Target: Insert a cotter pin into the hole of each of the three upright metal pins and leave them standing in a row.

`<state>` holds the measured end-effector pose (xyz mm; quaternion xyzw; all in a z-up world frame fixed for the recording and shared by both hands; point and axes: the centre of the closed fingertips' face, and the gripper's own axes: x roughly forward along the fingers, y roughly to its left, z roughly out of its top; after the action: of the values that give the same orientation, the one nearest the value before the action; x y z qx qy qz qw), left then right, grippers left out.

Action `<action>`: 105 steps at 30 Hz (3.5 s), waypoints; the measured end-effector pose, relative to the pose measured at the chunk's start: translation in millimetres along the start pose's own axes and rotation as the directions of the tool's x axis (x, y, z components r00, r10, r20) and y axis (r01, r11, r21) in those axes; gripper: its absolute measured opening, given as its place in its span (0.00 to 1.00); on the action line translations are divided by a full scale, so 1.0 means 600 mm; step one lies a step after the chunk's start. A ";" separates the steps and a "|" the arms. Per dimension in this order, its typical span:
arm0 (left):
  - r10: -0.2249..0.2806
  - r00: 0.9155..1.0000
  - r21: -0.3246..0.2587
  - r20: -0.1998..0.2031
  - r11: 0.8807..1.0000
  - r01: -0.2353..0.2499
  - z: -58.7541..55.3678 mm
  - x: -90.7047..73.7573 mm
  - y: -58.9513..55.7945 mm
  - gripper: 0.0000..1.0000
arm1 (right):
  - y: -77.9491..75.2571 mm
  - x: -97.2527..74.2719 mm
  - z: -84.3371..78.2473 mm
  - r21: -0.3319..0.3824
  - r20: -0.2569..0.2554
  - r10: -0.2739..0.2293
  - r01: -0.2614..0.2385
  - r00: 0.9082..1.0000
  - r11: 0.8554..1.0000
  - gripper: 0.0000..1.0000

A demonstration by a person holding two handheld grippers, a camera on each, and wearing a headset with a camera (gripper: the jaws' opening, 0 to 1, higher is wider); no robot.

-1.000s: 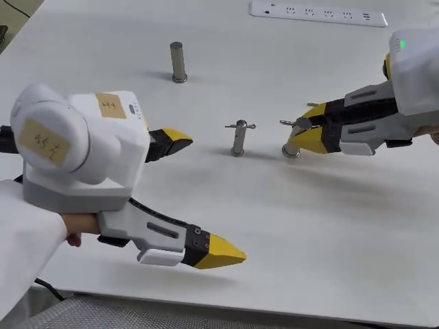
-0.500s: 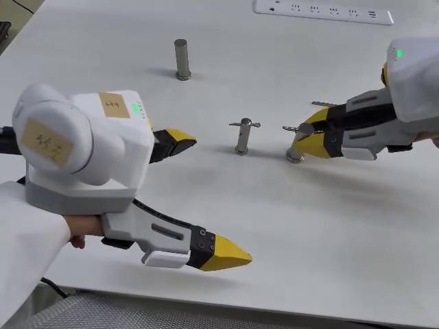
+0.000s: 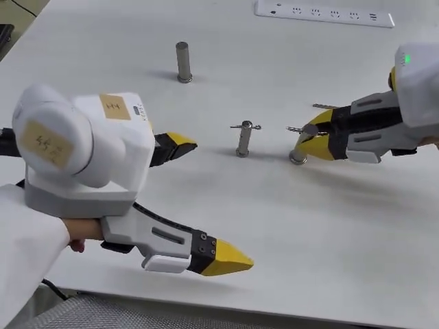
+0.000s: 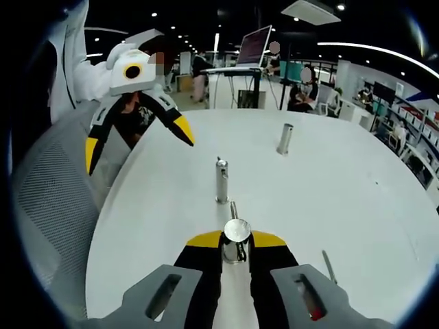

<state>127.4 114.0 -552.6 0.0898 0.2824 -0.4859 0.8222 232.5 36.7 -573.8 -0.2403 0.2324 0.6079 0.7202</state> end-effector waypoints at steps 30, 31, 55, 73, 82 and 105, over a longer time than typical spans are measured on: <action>0.040 0.999 -0.040 -0.014 0.998 -0.040 -0.007 -0.006 0.011 0.99 | 0.079 -0.125 -0.020 0.470 0.125 -0.322 0.230 0.939 0.852 0.85; 0.048 0.999 -0.061 -0.013 0.997 -0.048 -0.011 -0.005 0.015 0.99 | 0.087 -0.127 -0.022 0.492 0.130 -0.323 0.222 0.937 0.842 0.92; 0.193 0.980 -0.209 0.057 0.962 -0.177 -0.010 -0.057 0.095 0.89 | 0.112 -0.176 -0.085 0.509 -0.030 -0.419 0.375 0.907 0.775 0.98; 0.440 0.878 -0.143 0.191 0.897 -0.419 0.084 -0.067 0.330 0.52 | 0.105 -0.200 -0.087 0.561 -0.037 -0.479 0.415 0.877 0.716 0.98; 0.477 0.866 -0.105 0.150 0.879 -0.466 0.094 -0.020 0.395 0.37 | 0.108 -0.200 -0.105 0.569 -0.069 -0.473 0.424 0.878 0.704 0.97; 0.483 0.871 -0.131 0.086 0.872 -0.471 0.058 0.041 0.448 0.17 | 0.110 -0.197 -0.108 0.576 -0.084 -0.462 0.421 0.883 0.700 0.95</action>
<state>378.2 218.5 -571.9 0.0847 0.2284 -0.2566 0.9353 146.2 -84.5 -554.1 -0.0378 0.3170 0.3250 0.8902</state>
